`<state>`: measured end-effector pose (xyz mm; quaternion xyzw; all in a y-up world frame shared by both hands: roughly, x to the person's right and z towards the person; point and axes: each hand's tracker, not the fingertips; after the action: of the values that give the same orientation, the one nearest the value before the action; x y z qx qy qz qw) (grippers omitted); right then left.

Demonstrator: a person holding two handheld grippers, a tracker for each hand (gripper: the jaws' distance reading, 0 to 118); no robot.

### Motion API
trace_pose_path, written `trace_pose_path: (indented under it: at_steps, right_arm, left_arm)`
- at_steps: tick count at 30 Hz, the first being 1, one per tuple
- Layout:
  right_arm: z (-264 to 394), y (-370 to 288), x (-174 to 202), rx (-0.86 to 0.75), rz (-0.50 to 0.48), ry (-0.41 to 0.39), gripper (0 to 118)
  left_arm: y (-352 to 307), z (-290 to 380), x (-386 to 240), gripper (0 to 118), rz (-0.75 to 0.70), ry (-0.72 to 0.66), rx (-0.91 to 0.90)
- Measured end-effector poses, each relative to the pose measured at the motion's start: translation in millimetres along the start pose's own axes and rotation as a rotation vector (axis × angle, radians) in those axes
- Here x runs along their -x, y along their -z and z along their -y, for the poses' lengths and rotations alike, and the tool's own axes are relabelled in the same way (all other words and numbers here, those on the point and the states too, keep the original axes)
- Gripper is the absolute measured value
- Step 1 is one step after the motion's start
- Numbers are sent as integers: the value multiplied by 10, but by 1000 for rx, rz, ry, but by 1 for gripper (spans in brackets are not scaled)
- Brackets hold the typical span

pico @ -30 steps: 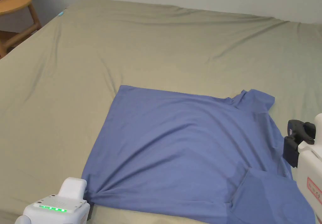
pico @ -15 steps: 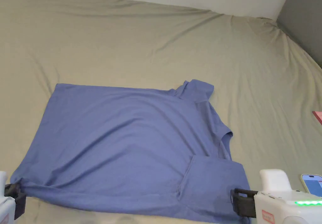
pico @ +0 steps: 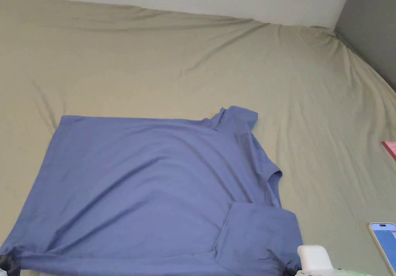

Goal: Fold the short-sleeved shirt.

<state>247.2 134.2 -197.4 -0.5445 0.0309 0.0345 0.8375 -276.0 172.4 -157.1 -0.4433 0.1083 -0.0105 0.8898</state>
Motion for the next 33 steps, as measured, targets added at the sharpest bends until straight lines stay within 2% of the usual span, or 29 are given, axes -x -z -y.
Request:
trace_pose_path:
  at_steps: [2,4,6,10,13,24,28,33]
  right_arm:
    - [-22,-60,6,-23,6,-28,10]
    - [-24,-191,-45,-95,-43,21,10]
    - [-82,-353,-97,-162,-84,36,10]
    - [-301,-683,-158,-321,-116,52,10]
    - [-560,-777,-142,-351,-116,63,10]
    - [-1544,-80,-75,-291,-24,67,10]
    - [-1810,340,-6,-197,39,14,10]
    - [-2010,806,1,-85,59,12,10]
  left_arm:
    - [-18,-4,-5,9,-3,6,-3]
    - [-57,-28,15,9,0,-10,-24]
    - [-117,-78,35,9,15,-42,-53]
    - [-170,-270,50,9,22,-64,-113]
    - [-117,-462,64,9,30,-79,-137]
    - [591,-1170,55,9,36,-101,-106]
    - [966,-1313,-35,9,26,-66,-36]
    - [1408,-1349,-134,9,9,-17,62]
